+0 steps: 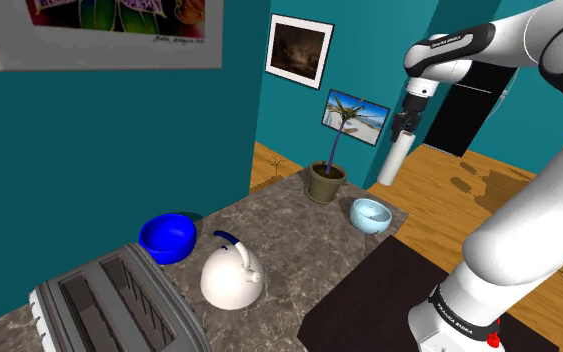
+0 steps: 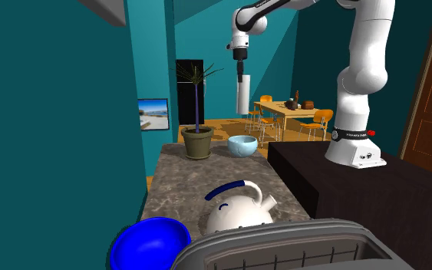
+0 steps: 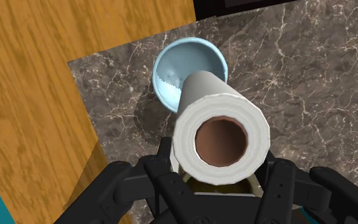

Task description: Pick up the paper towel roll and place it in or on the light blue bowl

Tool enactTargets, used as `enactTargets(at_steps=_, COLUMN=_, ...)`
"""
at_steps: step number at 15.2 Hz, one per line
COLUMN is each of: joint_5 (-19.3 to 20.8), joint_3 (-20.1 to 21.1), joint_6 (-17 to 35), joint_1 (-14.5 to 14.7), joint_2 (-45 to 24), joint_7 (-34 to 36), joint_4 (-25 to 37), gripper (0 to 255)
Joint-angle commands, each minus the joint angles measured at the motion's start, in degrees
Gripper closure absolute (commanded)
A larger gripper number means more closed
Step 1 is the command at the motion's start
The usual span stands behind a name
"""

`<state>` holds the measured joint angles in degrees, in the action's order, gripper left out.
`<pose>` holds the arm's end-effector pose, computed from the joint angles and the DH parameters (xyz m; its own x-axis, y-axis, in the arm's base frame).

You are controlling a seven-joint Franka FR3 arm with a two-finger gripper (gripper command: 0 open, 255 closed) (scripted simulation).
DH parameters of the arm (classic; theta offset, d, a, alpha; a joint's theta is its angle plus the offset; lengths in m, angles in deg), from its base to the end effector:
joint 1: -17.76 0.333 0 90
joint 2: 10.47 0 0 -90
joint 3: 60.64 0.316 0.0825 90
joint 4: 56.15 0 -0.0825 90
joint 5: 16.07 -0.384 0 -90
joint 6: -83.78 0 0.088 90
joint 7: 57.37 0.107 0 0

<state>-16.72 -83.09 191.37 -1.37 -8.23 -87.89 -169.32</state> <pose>0.4034 -0.3594 0.4783 0.9803 -0.1936 -0.0398 -0.1956 -0.9793 -0.0531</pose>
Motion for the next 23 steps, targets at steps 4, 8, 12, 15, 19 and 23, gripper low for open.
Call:
enactTargets(at_steps=4, joint_5=-0.2, joint_3=-0.5, joint_6=3.0, joint_1=-0.4, joint_2=-0.6, joint_7=-1.2, joint_4=-2.5, gripper=255)
enactTargets(at_steps=8, joint_5=-0.6, joint_3=-0.6, joint_6=6.0, joint_1=-0.5, joint_2=-1.5, joint_7=-1.5, joint_4=-4.6, gripper=255)
enactTargets(at_steps=12, joint_5=-1.1, joint_3=-0.7, joint_6=8.9, joint_1=-0.6, joint_2=-2.6, joint_7=-1.9, joint_4=-6.6, gripper=255)
enactTargets(at_steps=15, joint_5=-1.6, joint_3=-0.7, joint_6=11.2, joint_1=-0.6, joint_2=-3.6, joint_7=-2.3, joint_4=-7.9, gripper=255)
enactTargets(at_steps=19, joint_5=-2.3, joint_3=-0.7, joint_6=14.1, joint_1=-0.7, joint_2=-5.1, joint_7=-2.9, joint_4=-9.5, gripper=255)
enactTargets(at_steps=23, joint_5=-3.2, joint_3=-0.6, joint_6=17.0, joint_1=-0.8, joint_2=-6.8, joint_7=-3.6, joint_4=-10.8, gripper=255)
